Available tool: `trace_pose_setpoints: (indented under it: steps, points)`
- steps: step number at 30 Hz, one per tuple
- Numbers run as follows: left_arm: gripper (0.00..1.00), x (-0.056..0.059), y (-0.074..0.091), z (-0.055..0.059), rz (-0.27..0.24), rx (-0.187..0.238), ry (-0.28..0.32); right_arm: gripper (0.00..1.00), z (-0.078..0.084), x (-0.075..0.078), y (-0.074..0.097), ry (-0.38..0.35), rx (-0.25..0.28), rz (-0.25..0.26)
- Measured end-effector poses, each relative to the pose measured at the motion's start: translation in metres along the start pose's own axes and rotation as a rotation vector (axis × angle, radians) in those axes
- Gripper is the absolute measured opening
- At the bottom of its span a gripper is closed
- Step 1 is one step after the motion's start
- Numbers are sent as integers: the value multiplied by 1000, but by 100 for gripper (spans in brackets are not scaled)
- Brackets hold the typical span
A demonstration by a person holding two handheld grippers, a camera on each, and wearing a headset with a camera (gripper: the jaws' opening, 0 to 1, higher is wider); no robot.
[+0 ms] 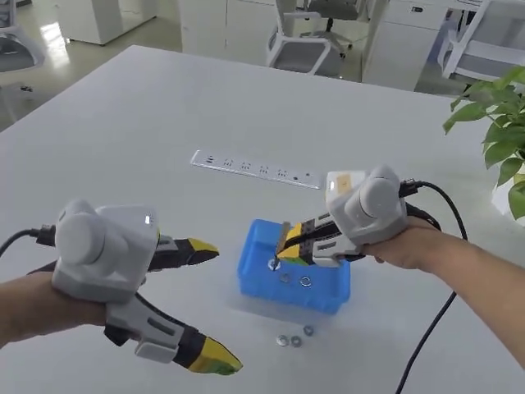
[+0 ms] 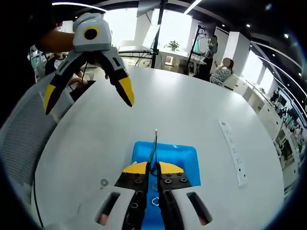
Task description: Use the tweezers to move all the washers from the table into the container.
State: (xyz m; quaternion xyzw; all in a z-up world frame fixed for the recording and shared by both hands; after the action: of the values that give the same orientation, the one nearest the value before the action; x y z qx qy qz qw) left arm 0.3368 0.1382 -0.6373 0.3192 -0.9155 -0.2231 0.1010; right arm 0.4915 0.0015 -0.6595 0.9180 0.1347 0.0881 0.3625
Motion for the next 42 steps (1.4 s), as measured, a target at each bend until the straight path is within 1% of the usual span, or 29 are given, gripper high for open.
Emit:
trace_pose_setpoints:
  steps: [5,11,21,24,29,32,37,38,42]
  points:
    - [99,-3,1,-1,-15,5,1,7,5,-1,-4,-18,-4,-5]
    - [99,-7,2,0,-20,11,7,7,12,-1,-10,-37,-6,-11]
    - [99,-13,3,0,-33,19,20,7,18,-2,-19,-54,-17,-34]
    - [93,-18,2,-1,-31,22,42,7,19,-3,-20,-54,-24,-39]
    - [86,-26,-1,-5,-36,7,19,7,20,-3,-20,-62,-21,-38]
    - [85,-30,-6,-10,-20,-9,-1,7,20,-3,-20,-64,-22,-38]
    - [76,-39,-14,-19,-8,-23,-39,7,20,-4,-20,-64,-20,-37]
    - [74,-41,-16,-21,-9,-27,-58,7,20,-4,-20,-64,-20,-37]
    - [62,-49,-22,-26,-21,-42,-94,7,20,-4,-20,-56,-25,-40]
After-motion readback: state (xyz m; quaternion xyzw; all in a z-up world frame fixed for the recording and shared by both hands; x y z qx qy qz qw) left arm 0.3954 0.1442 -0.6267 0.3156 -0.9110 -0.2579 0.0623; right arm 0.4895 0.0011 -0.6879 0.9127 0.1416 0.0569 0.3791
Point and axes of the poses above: the centre of the closed fingertips' face, and the gripper's own axes: y roughly backward along the fingers, x roughly to its right, z roughly out of its underside, the point moved 9 cm from there along y, roughly backward along the fingers, and after that the axes turned 7 degrees about -z, right-handed, at the moved point
